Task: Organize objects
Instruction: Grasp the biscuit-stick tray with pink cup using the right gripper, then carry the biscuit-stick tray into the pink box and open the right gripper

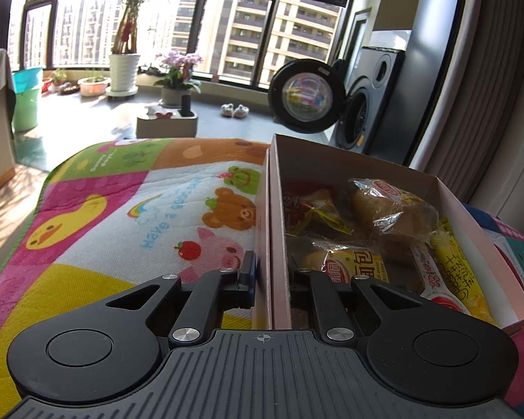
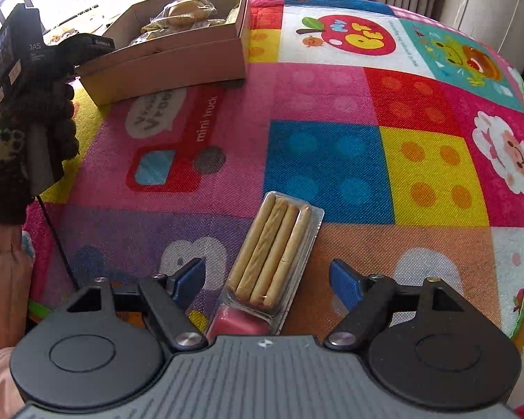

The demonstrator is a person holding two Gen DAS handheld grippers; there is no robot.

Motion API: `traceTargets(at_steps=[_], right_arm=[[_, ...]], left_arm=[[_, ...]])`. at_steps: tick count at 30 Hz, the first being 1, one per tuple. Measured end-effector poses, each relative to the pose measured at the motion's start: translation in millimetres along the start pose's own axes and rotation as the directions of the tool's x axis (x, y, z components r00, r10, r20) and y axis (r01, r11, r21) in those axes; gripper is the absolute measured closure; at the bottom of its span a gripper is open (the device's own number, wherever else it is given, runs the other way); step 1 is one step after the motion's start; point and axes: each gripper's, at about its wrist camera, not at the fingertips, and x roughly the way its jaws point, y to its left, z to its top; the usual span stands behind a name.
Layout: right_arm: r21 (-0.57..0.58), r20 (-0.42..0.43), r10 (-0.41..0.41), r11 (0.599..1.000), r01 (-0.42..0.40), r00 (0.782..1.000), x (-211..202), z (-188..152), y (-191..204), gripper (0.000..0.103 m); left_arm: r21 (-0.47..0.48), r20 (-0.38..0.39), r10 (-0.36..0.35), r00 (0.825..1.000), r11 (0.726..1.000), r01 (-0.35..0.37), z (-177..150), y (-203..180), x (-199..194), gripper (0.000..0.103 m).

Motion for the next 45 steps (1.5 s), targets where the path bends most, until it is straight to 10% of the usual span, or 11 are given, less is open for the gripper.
traceTargets(at_steps=[6,18,30,38,45], right_arm=[[-0.104,0.044,-0.036,0.994,0.04,0.998,-1.6,2.2,21.8,0.06],[-0.178,0.154,-0.029,0.982,0.057,0.988,-35.6,35.7,46.4,0.072],[-0.206,0.458,0.142,0.977,-0.051,0.877,-112.1,157.5,84.2,0.072],[-0.025,0.271,0.257,0.965,-0.26,0.927,-26.6,221.9,82.4,0.072],[0.078,0.269,0.054,0.994,-0.078,0.962,30.9,228.7,52.9,0.059]], left_arm=[[-0.001,0.0,0.0,1.0,1.0,0.0,0.2,0.7,0.1,0.09],[-0.005,-0.001,-0.003,1.0,1.0,0.003,0.5,1.6,0.0,0.09],[-0.006,-0.002,-0.004,1.0,1.0,0.004,-0.5,-0.5,-0.4,0.09],[-0.019,-0.006,-0.014,1.0,1.0,0.014,0.1,1.7,0.0,0.089],[-0.019,-0.007,-0.014,1.0,1.0,0.014,1.0,4.4,-1.6,0.089]])
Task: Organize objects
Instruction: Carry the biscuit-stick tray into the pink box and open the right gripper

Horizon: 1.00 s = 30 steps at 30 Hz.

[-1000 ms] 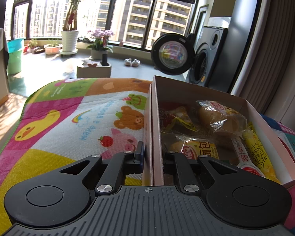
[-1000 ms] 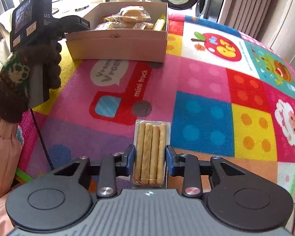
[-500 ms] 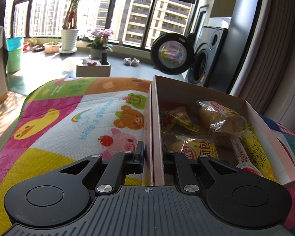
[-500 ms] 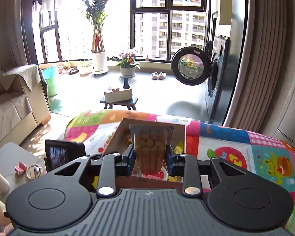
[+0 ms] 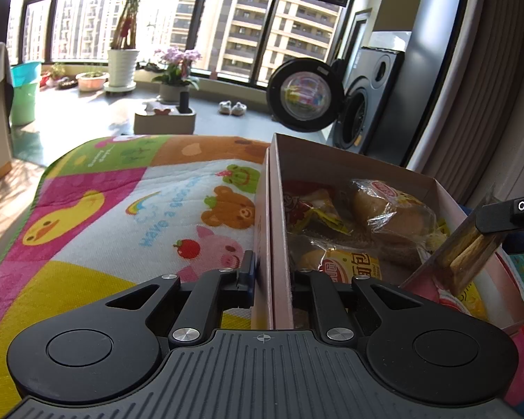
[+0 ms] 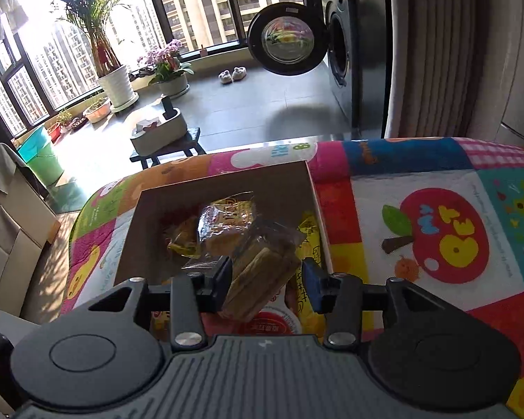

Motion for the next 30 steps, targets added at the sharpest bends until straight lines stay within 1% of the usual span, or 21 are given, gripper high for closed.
traceTargets(at_steps=[3,5,8,12,16,18,19,20,23,25,27,30], right_arm=[[-0.015,0.01,0.014,1.0,-0.014,1.0,-5.8,-6.6,-8.5,0.059],[-0.045,0.035,0.016,0.999,-0.014,0.999,-12.5,-9.9,-10.1,0.059],[-0.097,0.078,0.009,0.995,-0.002,0.997,-19.8,-14.6,-5.7,0.059],[-0.149,0.104,-0.016,0.988,0.031,0.994,-17.1,-17.7,0.3,0.059],[-0.173,0.074,-0.029,0.984,0.041,0.997,-0.2,-20.3,5.6,0.061],[-0.195,0.055,-0.05,0.979,0.06,0.997,14.0,-21.0,14.9,0.069],[-0.204,0.055,-0.047,0.977,0.057,0.997,19.4,-20.7,19.7,0.069],[-0.214,0.06,-0.024,0.976,0.037,0.998,23.4,-19.8,25.7,0.069],[-0.198,0.031,0.046,0.98,-0.039,0.998,32.7,-11.3,36.3,0.069],[-0.202,0.031,0.038,0.979,-0.031,0.999,36.1,-5.4,41.6,0.069],[-0.215,0.043,0.015,0.977,-0.005,0.999,38.2,-2.5,41.4,0.068],[-0.195,0.012,-0.001,0.981,0.003,1.0,44.0,-1.7,28.6,0.066]], left_arm=[[0.004,0.001,0.003,1.0,1.0,-0.003,-0.2,-0.1,-1.5,0.089],[0.006,0.002,0.005,1.0,1.0,-0.005,0.5,-0.3,-2.2,0.089],[0.006,0.002,0.005,1.0,1.0,-0.005,1.2,-0.2,-2.0,0.089],[0.006,0.003,0.006,1.0,1.0,-0.006,1.0,0.1,-3.1,0.089],[0.007,0.003,0.006,1.0,1.0,-0.006,1.0,0.2,-3.0,0.089],[0.005,0.003,0.005,1.0,1.0,-0.005,0.9,0.2,-3.1,0.089],[0.004,0.002,0.004,1.0,1.0,-0.004,1.2,0.7,-3.1,0.089],[0.003,0.002,0.003,1.0,1.0,-0.003,1.7,1.1,-3.1,0.089],[0.001,0.001,0.002,1.0,1.0,-0.002,2.7,2.7,-2.5,0.089],[0.0,0.001,0.002,1.0,1.0,-0.002,3.4,3.1,-2.5,0.089],[-0.001,0.0,0.001,1.0,1.0,-0.001,4.2,3.1,-2.6,0.089],[-0.003,-0.001,-0.001,1.0,1.0,0.001,4.6,3.7,-2.6,0.089]])
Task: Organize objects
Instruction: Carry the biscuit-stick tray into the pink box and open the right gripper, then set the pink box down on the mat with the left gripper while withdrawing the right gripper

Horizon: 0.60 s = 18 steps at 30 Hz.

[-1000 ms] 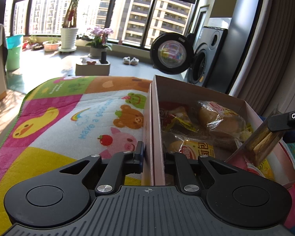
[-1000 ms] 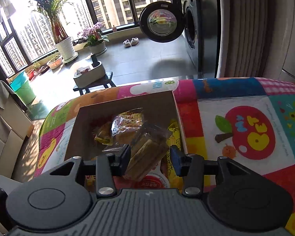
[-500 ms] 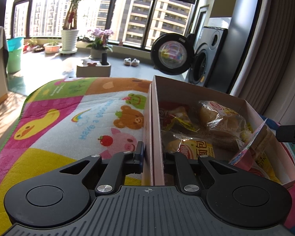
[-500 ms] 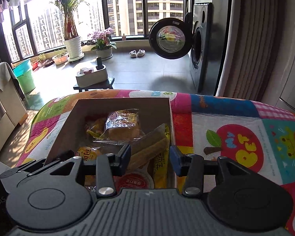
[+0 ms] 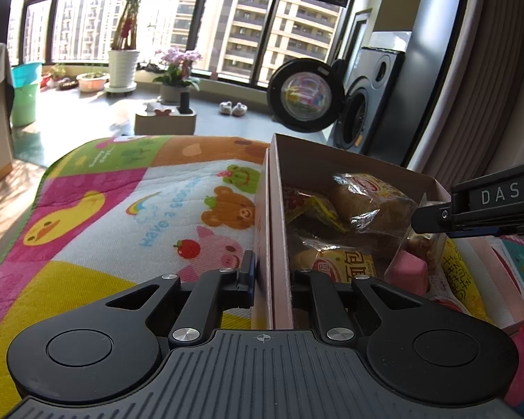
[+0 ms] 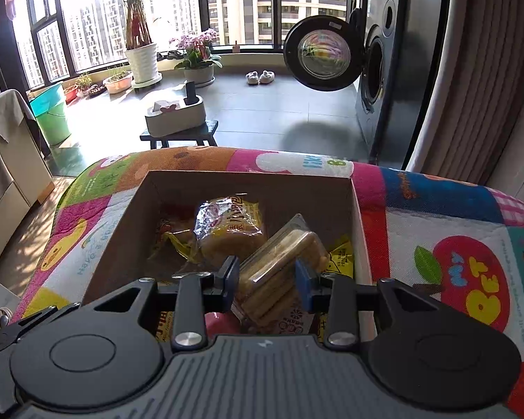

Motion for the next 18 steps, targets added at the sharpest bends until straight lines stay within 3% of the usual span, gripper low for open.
traceTargets(at_steps=[4,10,14,18], right_arm=[[0.057,-0.033,0.06,0.997,-0.058,0.998,-4.8,-7.7,-13.2,0.066],[-0.03,0.031,0.051,0.998,-0.05,0.998,-38.3,-23.5,-13.4,0.063],[-0.126,0.138,0.034,0.992,-0.016,0.99,-78.6,-45.6,-22.9,0.038],[-0.186,0.141,0.027,0.983,0.0,0.99,-91.3,-76.0,-36.4,0.036]], left_arm=[[0.0,0.0,0.0,1.0,1.0,0.0,-0.1,0.3,-0.1,0.089],[0.0,0.001,0.0,1.0,1.0,0.0,-0.2,0.2,-0.1,0.089],[0.004,0.004,0.004,1.0,1.0,-0.004,0.7,-0.3,-0.4,0.089],[0.003,-0.002,0.003,1.0,1.0,-0.003,1.9,-0.8,-1.8,0.089]])
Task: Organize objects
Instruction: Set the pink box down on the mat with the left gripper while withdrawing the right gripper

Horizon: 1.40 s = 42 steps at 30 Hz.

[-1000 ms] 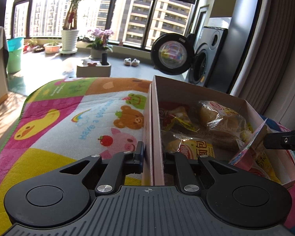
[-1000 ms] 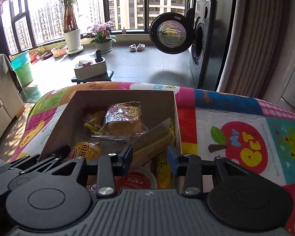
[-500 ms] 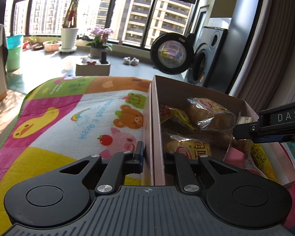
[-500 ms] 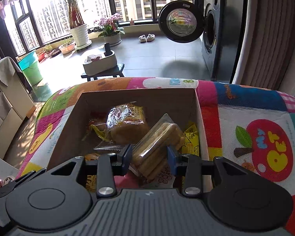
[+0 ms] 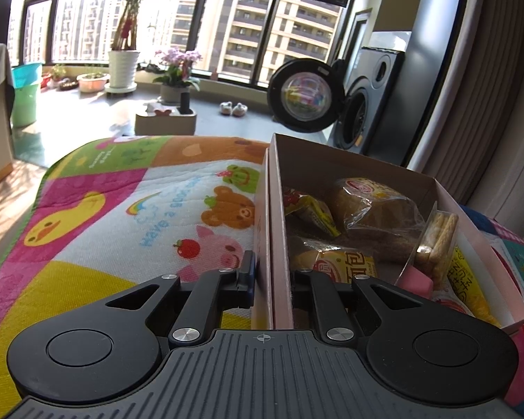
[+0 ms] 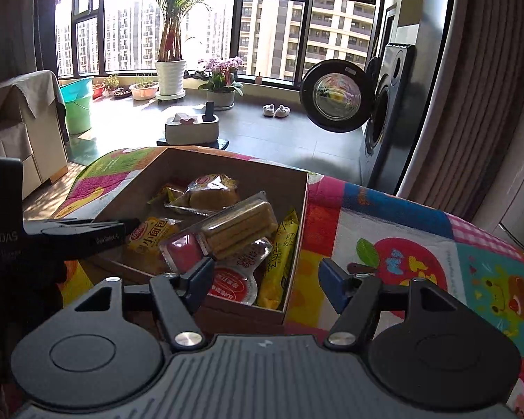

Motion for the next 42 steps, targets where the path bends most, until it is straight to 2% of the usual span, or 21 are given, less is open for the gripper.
traceTargets(at_steps=[5,8,10,11,15,17,19,20,22,26,29,31,33,34,36,38,39,41,42], right_arm=[[-0.006,-0.002,0.058,0.998,-0.058,0.998,4.8,-40.1,-8.8,0.036],[0.025,0.016,0.063,0.998,-0.064,0.998,21.5,-47.9,-17.6,0.037],[0.072,0.021,0.087,0.993,-0.088,0.996,33.1,-44.9,-30.5,0.033],[0.089,0.03,0.074,0.993,-0.076,0.997,38.1,-42.4,-36.1,0.029],[0.147,0.038,-0.023,0.989,0.017,0.999,52.8,-38.5,-61.3,0.029],[0.196,0.037,-0.042,0.98,0.034,0.998,46.5,-43.9,-73.6,0.028],[0.212,0.045,-0.044,0.977,0.033,0.998,33.7,-52.9,-79.8,0.02],[0.208,0.05,-0.061,0.977,0.049,0.997,27.9,-57.5,-80.3,0.015],[0.186,0.056,-0.095,0.979,0.083,0.994,13.8,-70.6,-76.0,0.011],[0.196,0.036,-0.099,0.976,0.091,0.994,-12.0,-98.4,-60.8,0.003],[0.179,0.009,-0.115,0.978,0.112,0.993,-27.3,-120.2,-40.4,0.0],[0.146,0.011,-0.14,0.98,0.137,0.99,-35.8,-127.7,-27.6,0.0],[0.127,0.029,-0.159,0.98,0.154,0.987,-46.9,-130.2,-16.2,0.0],[0.119,0.023,-0.153,0.982,0.149,0.988,-47.3,-131.0,-13.3,0.0],[0.074,-0.012,-0.146,0.986,0.147,0.989,-41.6,-131.1,-6.0,0.0],[0.048,-0.063,-0.155,0.986,0.158,0.986,-30.9,-129.0,-3.5,0.0],[0.067,-0.065,-0.147,0.986,0.151,0.987,-30.3,-128.3,-6.6,0.0],[0.152,-0.082,-0.082,0.984,0.093,0.993,-23.1,-130.9,-20.2,0.0],[0.186,-0.06,-0.063,0.98,0.074,0.996,-22.5,-133.1,-27.2,0.0]], left_arm=[[0.058,-0.016,0.045,0.999,0.997,-0.044,2.7,-14.2,0.1,0.09],[0.14,-0.029,0.065,0.997,0.988,-0.06,5.7,-34.4,8.0,0.09],[0.176,-0.052,0.057,0.997,0.983,-0.047,12.7,-51.8,19.9,0.09],[0.19,-0.062,0.052,0.997,0.981,-0.039,17.3,-61.0,27.8,0.089],[0.182,-0.054,0.031,0.998,0.983,-0.02,29.6,-81.0,57.4,0.091],[0.185,-0.072,0.048,0.996,0.982,-0.034,25.7,-81.5,59.7,0.089],[0.176,-0.015,0.061,0.998,0.983,-0.058,19.4,-75.8,44.0,0.073],[0.172,0.007,0.064,0.998,0.983,-0.064,16.9,-72.9,35.5,0.069],[0.169,0.06,0.055,0.997,0.983,-0.065,9.1,-69.5,10.7,0.062],[0.201,0.167,0.051,0.985,0.976,-0.085,-9.6,-68.9,-38.5,0.056],[0.201,0.239,0.055,0.969,0.974,-0.105,-26.9,-72.4,-83.1,0.061],[0.191,0.198,-0.004,0.98,0.981,-0.035,-40.9,-72.1,-108.2,0.061],[0.194,0.109,-0.072,0.991,0.98,0.049,-60.6,-75.7,-126.2,0.061],[0.207,0.085,-0.084,0.993,0.976,0.064,-69.5,-78.4,-130.4,0.061],[0.248,0.061,-0.08,0.995,0.967,0.062,-91.2,-87.1,-132.9,0.061],[0.258,0.034,-0.062,0.998,0.965,0.051,-99.3,-93.7,-127.1,0.061],[0.255,0.022,-0.06,0.998,0.966,0.053,-101.1,-95.8,-124.2,0.061],[0.264,-0.007,-0.06,0.998,0.963,0.06,-105.9,-100.4,-118.6,0.061],[0.267,-0.036,-0.055,0.998,0.962,0.062,-110.2,-102.6,-113.2,0.061]])
